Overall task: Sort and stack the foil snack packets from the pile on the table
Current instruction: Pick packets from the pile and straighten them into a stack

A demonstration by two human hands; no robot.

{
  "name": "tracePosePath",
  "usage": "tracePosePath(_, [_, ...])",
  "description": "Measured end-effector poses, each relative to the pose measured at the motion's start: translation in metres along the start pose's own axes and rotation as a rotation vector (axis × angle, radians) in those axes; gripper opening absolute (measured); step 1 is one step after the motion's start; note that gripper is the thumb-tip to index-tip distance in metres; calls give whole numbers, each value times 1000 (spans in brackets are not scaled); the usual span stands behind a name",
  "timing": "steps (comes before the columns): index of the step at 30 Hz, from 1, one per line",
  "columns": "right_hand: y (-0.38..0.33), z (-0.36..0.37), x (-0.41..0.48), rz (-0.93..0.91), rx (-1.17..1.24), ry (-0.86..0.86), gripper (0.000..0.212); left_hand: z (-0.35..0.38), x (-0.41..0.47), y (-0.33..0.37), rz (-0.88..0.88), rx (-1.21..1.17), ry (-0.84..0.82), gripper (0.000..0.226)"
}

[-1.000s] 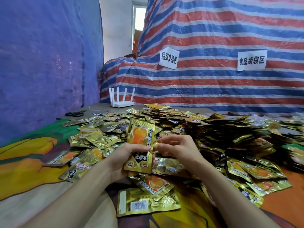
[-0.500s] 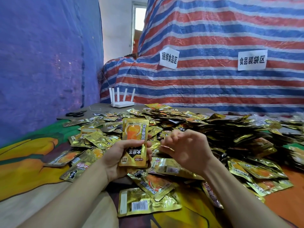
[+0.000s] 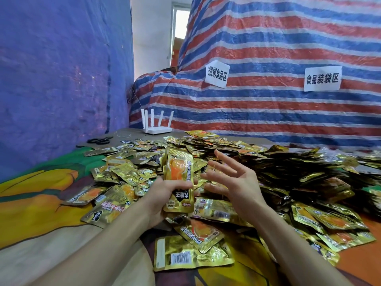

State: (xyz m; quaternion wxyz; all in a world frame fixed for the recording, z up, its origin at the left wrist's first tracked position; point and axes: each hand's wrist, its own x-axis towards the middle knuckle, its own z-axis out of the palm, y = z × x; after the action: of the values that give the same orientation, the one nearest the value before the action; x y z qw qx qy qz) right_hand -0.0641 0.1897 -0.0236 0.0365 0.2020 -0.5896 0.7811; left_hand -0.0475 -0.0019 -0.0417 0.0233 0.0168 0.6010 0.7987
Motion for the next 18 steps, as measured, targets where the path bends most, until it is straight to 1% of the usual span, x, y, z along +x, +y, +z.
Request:
tracePosePath(1, [0,1,-1,-6,-48,-13,67,2,0,0,26,27,10,52])
tracePosePath(3, [2,3,-4,-14,-155,-62,76,5,-1,-2,88,190,21,34])
tracePosePath(5, [4,7,-6,-37,-245,-98,80,7,-1,-6,152,352,17,27])
tracePosePath(7, [3,10,-8,-134,-386,-87,78,10,-3,-6,188,408,-4,22])
tracePosePath(9, [1,12,-11,-275,-547,-92,78,11,-5,-5,231,471,-15,21])
tracePosePath(11, [0,14,-13,-379,-619,-132,79,13,-7,-4,291,554,-62,13])
tracePosePath(15, [-6,17,-15,-493,-710,-159,79,13,-10,-4,361,699,-176,9])
tracePosePath(16, [-8,15,-15,-511,-734,-180,78,12,-11,-3,382,752,-195,13])
tracePosePath(18, [-11,11,-17,-521,-774,-251,73,12,-12,-1,397,874,-239,32])
